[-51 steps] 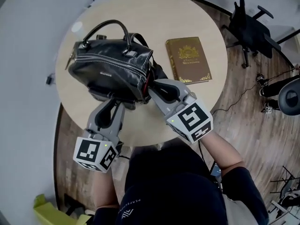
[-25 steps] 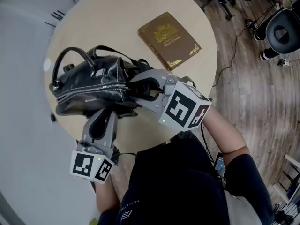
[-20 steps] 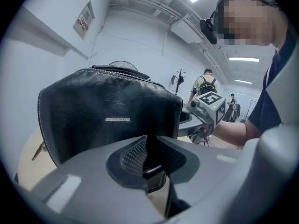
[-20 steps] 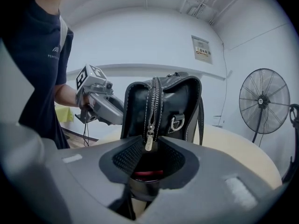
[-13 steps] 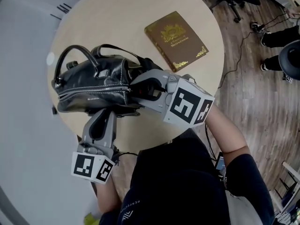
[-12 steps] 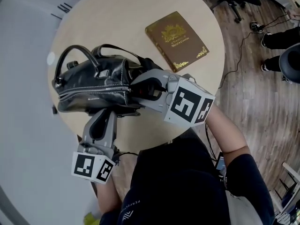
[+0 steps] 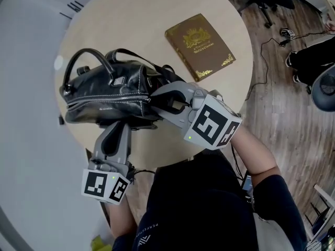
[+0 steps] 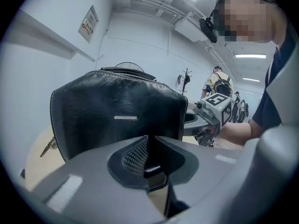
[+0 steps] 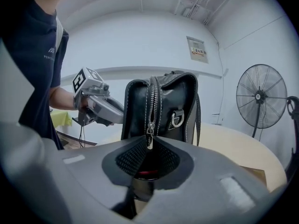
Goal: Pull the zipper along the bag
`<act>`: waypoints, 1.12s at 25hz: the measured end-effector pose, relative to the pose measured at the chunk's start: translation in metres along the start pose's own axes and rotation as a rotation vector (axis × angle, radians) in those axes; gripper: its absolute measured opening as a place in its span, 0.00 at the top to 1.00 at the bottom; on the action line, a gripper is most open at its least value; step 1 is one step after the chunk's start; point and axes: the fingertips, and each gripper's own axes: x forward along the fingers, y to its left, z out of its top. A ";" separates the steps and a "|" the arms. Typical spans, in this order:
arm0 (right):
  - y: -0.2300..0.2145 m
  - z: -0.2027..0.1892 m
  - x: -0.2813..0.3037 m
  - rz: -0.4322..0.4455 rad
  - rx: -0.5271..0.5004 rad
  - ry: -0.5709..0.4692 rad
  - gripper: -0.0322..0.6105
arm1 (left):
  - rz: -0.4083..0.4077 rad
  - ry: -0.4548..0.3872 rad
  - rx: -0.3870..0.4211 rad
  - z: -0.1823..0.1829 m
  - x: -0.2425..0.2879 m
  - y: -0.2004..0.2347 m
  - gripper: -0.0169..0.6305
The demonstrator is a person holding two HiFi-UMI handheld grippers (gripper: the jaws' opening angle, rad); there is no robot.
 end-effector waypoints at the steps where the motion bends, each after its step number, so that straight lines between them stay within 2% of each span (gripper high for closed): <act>1: -0.001 -0.001 -0.001 -0.019 0.001 0.003 0.88 | 0.000 -0.002 0.000 0.000 0.000 0.001 0.88; 9: -0.002 0.000 -0.013 -0.082 0.062 -0.020 0.88 | -0.018 -0.015 0.001 -0.001 0.000 0.002 0.89; 14: 0.001 0.003 -0.019 -0.025 0.147 -0.075 0.89 | -0.026 -0.025 -0.001 -0.001 -0.001 0.004 0.89; 15: 0.001 0.003 -0.020 -0.007 0.174 -0.091 0.93 | -0.027 -0.027 -0.001 -0.001 -0.001 0.004 0.89; 19: 0.001 0.001 -0.019 0.031 0.276 -0.134 0.93 | -0.033 -0.031 -0.002 -0.001 -0.003 0.004 0.89; 28: 0.006 0.006 -0.010 0.101 0.232 -0.126 0.88 | -0.028 -0.030 -0.004 -0.004 -0.007 0.003 0.90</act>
